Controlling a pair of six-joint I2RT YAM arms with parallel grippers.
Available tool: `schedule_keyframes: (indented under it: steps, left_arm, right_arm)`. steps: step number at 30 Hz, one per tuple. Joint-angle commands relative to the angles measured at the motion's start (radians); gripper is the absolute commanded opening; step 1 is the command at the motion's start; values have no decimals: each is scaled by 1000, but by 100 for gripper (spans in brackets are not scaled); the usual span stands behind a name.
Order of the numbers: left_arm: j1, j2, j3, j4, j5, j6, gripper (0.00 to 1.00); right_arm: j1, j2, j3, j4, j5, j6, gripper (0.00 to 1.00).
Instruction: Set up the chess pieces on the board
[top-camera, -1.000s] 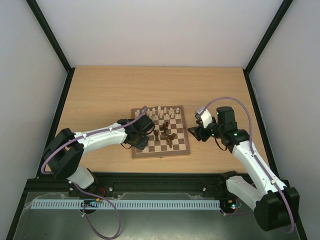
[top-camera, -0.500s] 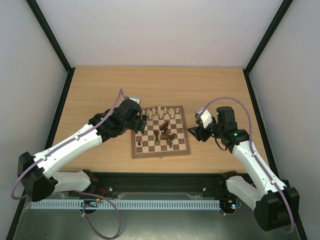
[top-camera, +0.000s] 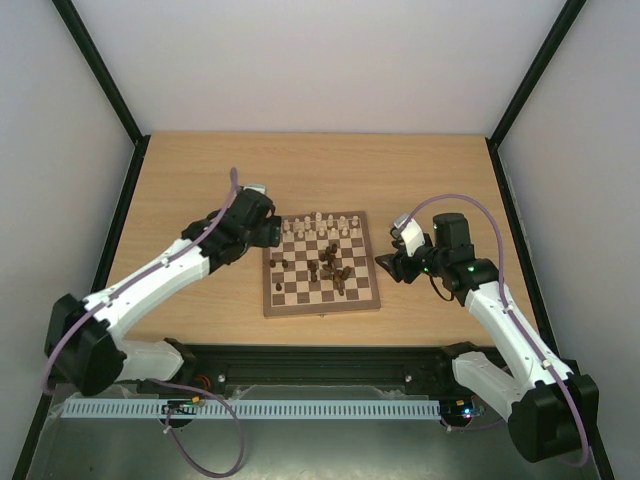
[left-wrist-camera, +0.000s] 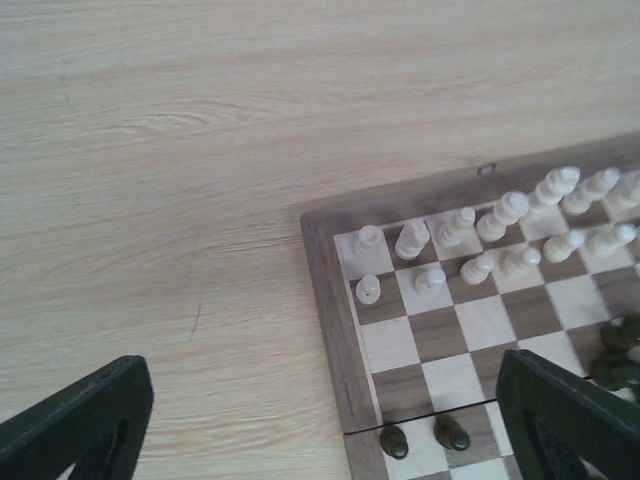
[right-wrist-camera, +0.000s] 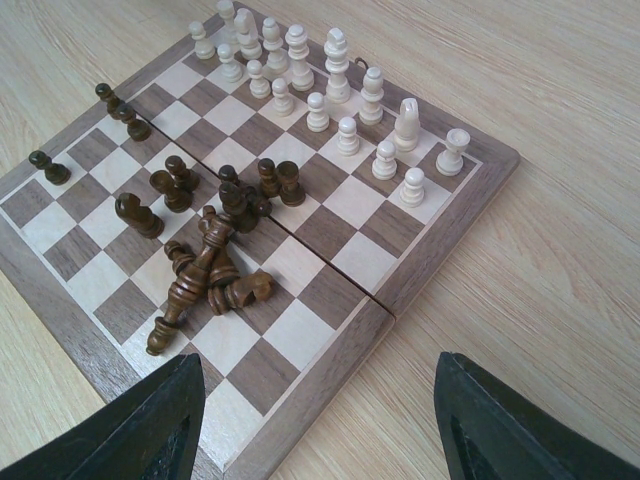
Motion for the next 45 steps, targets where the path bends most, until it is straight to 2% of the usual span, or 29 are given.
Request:
schedule_keyframes:
  steps: [1,4,6,9,13,21,35,45]
  left_arm:
    - [8,103,36,1,77,55,88]
    - [8,142,38,16,242,94,61]
    - [7,170,46,3,267,104,56]
    - [6,208,60,-31,283,109,44]
    - [-2,239,53,-40,324,124,39]
    - [-43,310,60,-75,315,134,29]
    - [-75,395,71,-58,287,127,29]
    - [-94,472,105,-69,263,137,22]
  right_arm:
    - [-4,2,-10,-8,-21,-13,64]
    - [-3,1,-11,-8,-21,-14,64]
    - [-3,2,-12,-7,-22,-14,64]
    - [-3,5,-12,-7,-21,-14,64]
    - [-3,5,-12,-9,-21,-15,64]
    - [-3,8,-12,-11,-22,-17,64]
    - [-4,13,-14,-12,-23,-19,64]
    - [-3,16,-14,-15,-22,-21,64]
